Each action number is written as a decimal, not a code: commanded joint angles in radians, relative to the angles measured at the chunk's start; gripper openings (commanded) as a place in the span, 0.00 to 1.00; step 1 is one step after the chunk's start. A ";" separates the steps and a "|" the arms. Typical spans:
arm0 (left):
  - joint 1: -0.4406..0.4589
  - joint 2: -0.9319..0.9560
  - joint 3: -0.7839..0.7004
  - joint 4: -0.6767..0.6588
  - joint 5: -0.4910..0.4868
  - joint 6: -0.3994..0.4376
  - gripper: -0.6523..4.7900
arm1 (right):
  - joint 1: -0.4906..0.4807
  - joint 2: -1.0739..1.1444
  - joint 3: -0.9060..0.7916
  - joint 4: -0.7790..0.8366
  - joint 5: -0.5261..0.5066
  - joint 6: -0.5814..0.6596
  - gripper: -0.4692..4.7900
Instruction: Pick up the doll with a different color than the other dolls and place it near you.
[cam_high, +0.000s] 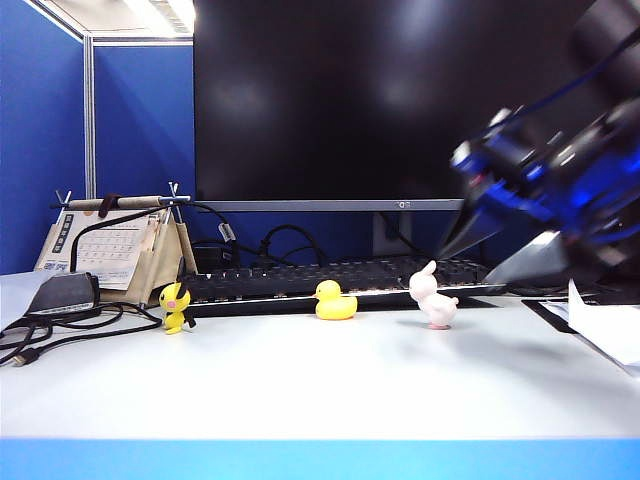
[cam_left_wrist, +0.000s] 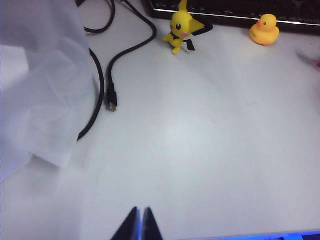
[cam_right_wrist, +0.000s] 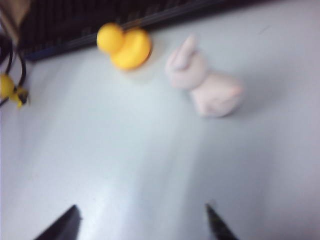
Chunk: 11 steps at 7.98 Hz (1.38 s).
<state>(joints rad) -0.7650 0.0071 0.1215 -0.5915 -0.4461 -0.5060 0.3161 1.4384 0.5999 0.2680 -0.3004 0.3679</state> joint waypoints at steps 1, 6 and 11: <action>-0.001 0.002 0.002 0.002 0.001 0.000 0.16 | 0.008 0.113 0.058 -0.008 -0.035 -0.002 0.85; -0.001 0.002 0.002 0.002 0.001 0.000 0.16 | 0.010 0.335 0.104 -0.003 0.016 -0.009 0.88; -0.001 0.002 0.002 0.002 0.001 0.000 0.16 | -0.055 0.335 0.235 -0.016 0.060 -0.029 0.91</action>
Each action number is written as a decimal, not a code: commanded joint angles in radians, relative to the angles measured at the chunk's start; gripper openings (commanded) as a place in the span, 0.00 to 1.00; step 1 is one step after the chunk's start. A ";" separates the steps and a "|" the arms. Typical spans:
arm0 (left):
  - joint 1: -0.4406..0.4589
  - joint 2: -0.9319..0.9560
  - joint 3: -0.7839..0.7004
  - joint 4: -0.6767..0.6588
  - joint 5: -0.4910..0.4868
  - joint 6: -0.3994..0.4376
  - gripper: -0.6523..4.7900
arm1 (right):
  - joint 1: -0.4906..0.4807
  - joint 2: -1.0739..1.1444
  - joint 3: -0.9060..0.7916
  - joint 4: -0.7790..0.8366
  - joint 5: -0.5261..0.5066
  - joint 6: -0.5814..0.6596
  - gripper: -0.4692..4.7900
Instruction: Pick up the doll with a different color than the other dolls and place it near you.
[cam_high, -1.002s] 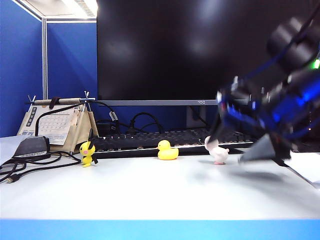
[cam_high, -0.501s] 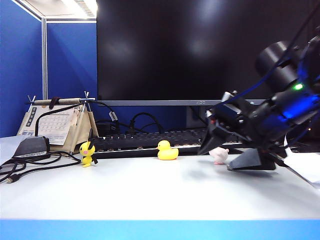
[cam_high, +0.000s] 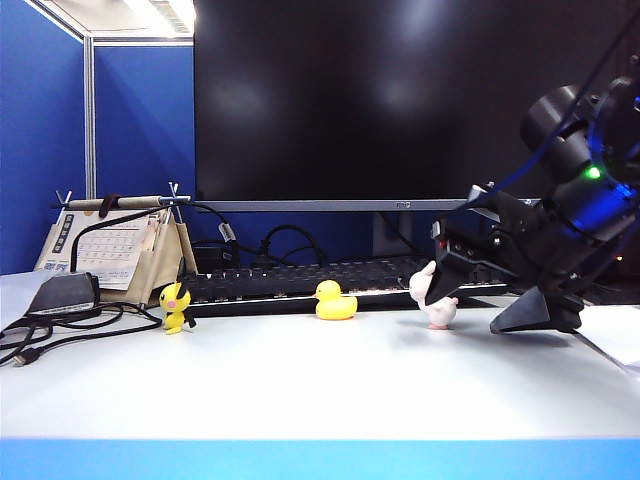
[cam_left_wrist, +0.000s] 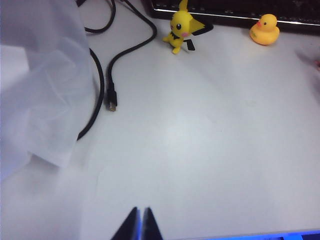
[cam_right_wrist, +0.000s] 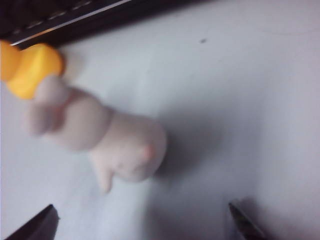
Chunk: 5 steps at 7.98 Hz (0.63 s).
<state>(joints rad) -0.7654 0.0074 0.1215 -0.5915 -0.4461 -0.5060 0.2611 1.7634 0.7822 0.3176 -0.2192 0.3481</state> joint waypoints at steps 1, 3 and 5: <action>0.000 0.001 0.002 0.002 0.001 0.000 0.16 | 0.003 0.012 0.091 -0.090 -0.019 -0.016 0.91; -0.001 0.001 0.002 0.002 0.001 0.000 0.16 | 0.003 0.042 0.172 -0.155 -0.061 -0.028 0.91; 0.000 0.001 0.002 0.002 0.001 0.000 0.16 | 0.004 0.084 0.214 -0.201 -0.097 -0.035 0.91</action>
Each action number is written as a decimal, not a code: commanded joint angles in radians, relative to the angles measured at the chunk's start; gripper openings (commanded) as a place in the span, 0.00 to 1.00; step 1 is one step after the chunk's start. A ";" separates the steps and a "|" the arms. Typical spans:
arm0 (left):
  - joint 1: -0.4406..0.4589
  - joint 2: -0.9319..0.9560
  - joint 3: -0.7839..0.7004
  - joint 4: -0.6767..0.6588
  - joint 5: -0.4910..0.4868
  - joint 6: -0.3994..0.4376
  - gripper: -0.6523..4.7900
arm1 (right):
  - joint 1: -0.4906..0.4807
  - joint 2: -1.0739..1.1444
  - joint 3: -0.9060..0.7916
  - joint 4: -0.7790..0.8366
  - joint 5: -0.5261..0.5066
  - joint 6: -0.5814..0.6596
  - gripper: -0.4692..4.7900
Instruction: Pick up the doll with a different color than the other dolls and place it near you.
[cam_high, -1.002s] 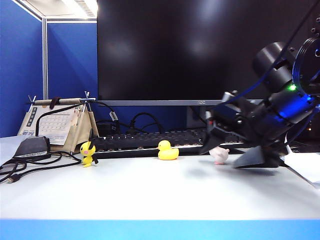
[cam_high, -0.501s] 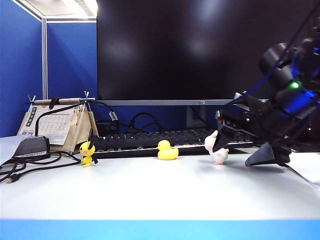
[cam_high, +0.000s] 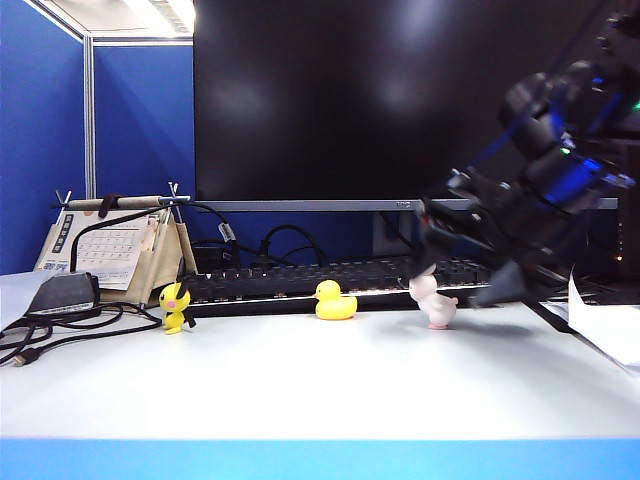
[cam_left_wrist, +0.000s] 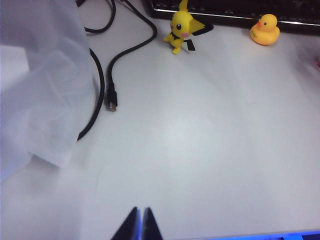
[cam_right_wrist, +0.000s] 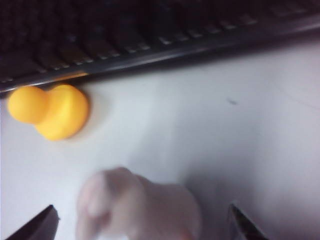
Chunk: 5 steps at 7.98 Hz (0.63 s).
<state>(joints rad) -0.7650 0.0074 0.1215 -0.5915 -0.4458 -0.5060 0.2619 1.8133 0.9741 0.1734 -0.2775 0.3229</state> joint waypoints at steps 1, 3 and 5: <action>-0.001 0.001 0.002 0.002 0.001 0.000 0.16 | 0.003 0.060 0.025 -0.077 -0.039 -0.010 0.91; -0.001 0.001 0.002 0.002 0.001 0.000 0.16 | 0.004 0.084 0.026 -0.081 -0.039 -0.019 0.91; -0.001 0.001 0.002 0.002 0.001 0.000 0.16 | 0.004 0.090 0.026 -0.043 -0.041 -0.018 0.87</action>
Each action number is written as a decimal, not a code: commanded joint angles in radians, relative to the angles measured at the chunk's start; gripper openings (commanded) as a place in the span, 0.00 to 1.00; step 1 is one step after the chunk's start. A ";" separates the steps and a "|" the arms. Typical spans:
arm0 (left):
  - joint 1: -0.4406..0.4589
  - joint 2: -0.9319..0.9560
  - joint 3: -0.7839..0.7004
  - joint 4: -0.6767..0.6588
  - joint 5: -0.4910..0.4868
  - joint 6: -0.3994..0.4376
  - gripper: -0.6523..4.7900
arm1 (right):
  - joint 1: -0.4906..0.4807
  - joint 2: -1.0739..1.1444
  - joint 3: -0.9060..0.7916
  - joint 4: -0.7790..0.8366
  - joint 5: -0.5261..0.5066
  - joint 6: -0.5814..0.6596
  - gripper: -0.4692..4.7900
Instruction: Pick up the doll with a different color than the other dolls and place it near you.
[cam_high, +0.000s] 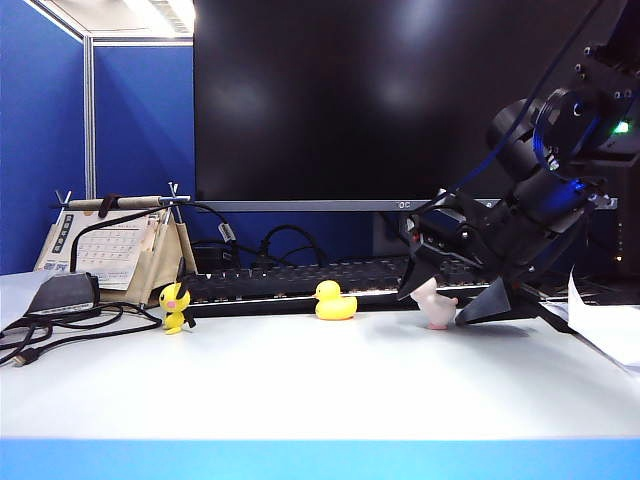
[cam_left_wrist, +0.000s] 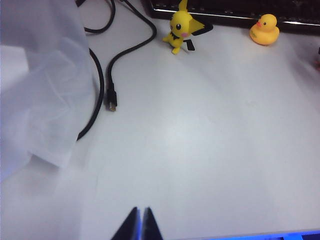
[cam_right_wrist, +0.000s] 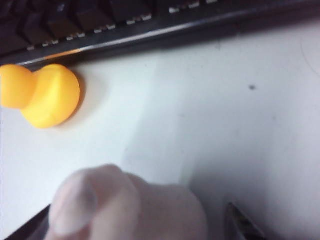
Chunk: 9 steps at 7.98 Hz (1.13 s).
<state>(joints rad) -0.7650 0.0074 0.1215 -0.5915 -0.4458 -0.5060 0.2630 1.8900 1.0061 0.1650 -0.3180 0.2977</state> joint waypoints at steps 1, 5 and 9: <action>-0.001 0.001 0.002 0.002 0.001 0.000 0.16 | 0.003 0.013 -0.006 -0.036 -0.016 0.007 0.79; -0.001 0.001 0.002 0.002 0.001 0.000 0.16 | 0.003 0.013 -0.006 -0.033 -0.048 0.007 0.46; -0.001 0.001 0.002 0.002 0.001 0.000 0.16 | 0.003 0.013 -0.006 -0.009 -0.047 -0.011 0.70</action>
<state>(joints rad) -0.7650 0.0074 0.1215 -0.5915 -0.4458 -0.5060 0.2630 1.8999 1.0027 0.1635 -0.3744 0.2943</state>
